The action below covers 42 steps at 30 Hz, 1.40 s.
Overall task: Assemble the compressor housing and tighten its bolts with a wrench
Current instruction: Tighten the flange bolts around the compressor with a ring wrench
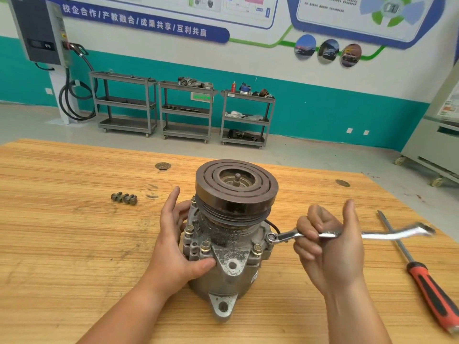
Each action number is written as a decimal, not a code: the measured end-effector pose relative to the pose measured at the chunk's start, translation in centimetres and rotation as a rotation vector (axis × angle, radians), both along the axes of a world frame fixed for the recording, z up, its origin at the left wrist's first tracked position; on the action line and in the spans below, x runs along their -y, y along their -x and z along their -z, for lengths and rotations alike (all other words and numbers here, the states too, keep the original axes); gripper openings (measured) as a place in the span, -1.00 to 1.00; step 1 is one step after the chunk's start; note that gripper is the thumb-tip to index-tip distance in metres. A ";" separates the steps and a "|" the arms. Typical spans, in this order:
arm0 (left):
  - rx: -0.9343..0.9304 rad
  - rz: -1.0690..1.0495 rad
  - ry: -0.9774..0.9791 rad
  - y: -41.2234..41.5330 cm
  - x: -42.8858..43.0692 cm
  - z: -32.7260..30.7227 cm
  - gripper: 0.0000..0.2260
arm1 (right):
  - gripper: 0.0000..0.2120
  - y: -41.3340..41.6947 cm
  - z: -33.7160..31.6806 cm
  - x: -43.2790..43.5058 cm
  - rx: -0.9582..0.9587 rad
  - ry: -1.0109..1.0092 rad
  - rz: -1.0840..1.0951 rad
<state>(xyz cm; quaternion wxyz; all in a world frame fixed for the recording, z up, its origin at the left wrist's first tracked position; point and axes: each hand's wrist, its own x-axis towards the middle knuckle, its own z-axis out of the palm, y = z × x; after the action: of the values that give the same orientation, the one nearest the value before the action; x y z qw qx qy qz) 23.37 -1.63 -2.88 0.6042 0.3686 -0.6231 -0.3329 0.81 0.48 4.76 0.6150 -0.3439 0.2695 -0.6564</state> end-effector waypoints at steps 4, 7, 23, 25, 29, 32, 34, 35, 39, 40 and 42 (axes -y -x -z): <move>0.001 0.004 0.001 0.0 0.0 0.0 0.09 | -0.51 -2.1 0.5 -3.1 0.007 0.073 0.258; 0.001 0.007 -0.001 0.0 0.0 0.1 0.08 | -0.51 -3.7 1.0 -4.3 -0.016 0.148 0.358; 0.008 0.009 -0.003 -0.1 0.0 0.2 0.08 | -0.81 -4.5 0.2 -6.7 -0.283 0.416 0.463; 0.005 0.011 -0.009 -0.1 0.0 0.1 0.09 | -0.68 -2.0 -1.0 -5.6 -0.214 0.374 0.320; 0.016 0.004 -0.008 0.0 0.0 0.0 0.10 | -0.59 1.3 -2.3 0.0 -0.029 0.145 -0.082; 0.037 -0.009 -0.001 -0.1 -0.1 0.0 0.07 | -0.48 1.4 -1.1 3.8 0.065 0.040 -0.283; 0.038 -0.002 -0.003 0.0 -0.1 -0.2 0.08 | -0.46 1.3 0.0 5.4 0.101 0.007 -0.404; 0.037 0.001 -0.006 0.0 -0.1 -0.2 0.08 | -0.47 1.3 0.5 6.0 0.131 0.000 -0.476; 0.042 0.002 0.001 0.0 -0.1 -0.2 0.06 | -0.51 0.9 1.4 7.2 0.217 0.030 -0.742; 0.041 0.005 0.000 -0.1 0.0 -0.1 0.05 | -0.51 0.8 1.2 7.3 0.212 0.038 -0.783; 0.035 0.018 0.000 -0.1 0.0 -0.1 0.06 | -0.52 0.8 0.8 7.4 0.182 0.037 -0.833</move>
<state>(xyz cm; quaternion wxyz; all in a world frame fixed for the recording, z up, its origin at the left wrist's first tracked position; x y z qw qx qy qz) 23.48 -1.67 -2.75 0.5901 0.3685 -0.6370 -0.3318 0.06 -6.97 3.93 0.8425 -0.3753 0.0403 -0.3844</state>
